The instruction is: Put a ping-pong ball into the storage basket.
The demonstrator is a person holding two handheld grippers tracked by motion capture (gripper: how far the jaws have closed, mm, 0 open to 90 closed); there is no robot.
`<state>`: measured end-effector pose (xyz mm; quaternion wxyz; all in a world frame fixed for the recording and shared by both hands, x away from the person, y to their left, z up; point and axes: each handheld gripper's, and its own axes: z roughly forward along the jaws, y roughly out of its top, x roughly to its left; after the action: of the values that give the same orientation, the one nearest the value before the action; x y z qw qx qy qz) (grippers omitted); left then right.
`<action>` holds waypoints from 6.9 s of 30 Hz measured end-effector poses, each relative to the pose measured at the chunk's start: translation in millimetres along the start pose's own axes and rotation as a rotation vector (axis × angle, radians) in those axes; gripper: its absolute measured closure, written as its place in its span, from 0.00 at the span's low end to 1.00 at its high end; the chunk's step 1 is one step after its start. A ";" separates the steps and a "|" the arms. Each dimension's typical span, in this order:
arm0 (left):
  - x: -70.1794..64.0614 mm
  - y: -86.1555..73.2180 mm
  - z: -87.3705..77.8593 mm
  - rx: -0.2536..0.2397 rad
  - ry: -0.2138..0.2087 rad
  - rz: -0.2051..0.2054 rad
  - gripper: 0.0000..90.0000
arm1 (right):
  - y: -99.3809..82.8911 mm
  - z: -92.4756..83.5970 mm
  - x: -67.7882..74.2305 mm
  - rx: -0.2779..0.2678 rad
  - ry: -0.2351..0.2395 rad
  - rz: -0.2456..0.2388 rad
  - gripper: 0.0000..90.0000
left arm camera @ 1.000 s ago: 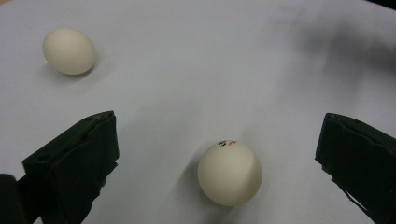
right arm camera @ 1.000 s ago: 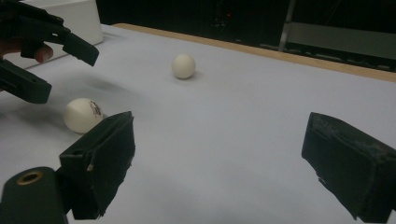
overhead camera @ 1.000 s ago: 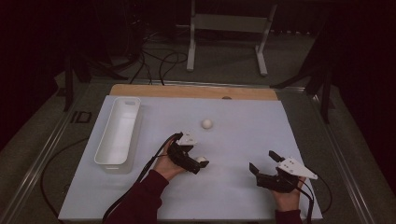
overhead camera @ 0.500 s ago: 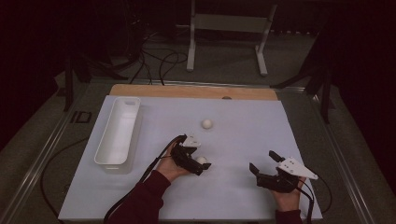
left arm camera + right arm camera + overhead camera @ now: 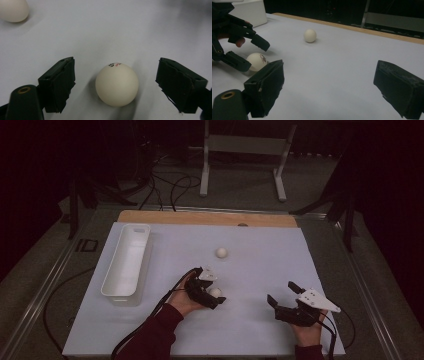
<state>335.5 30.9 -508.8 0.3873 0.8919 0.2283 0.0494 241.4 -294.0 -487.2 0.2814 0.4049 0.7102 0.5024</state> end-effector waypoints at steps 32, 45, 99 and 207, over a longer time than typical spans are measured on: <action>1.3 -3.6 3.9 0.076 -0.008 0.002 0.57 | 0.1 -0.3 -0.3 0.000 -0.002 0.001 0.10; 3.7 1.5 -12.0 0.027 0.032 -0.008 0.57 | -0.1 -0.1 -0.8 0.000 -0.004 0.001 0.10; 20.0 -4.1 -95.8 -0.086 0.178 -0.026 0.57 | -0.8 0.9 -0.5 0.004 -0.004 0.003 0.10; 62.7 -50.3 -201.0 -0.290 0.343 -0.170 0.57 | -0.6 5.0 -5.1 0.005 0.005 0.011 0.10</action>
<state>319.5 223.0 -410.5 0.4694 0.7831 0.3556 0.1997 247.8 -296.1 -489.4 0.2759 0.4084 0.7100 0.5030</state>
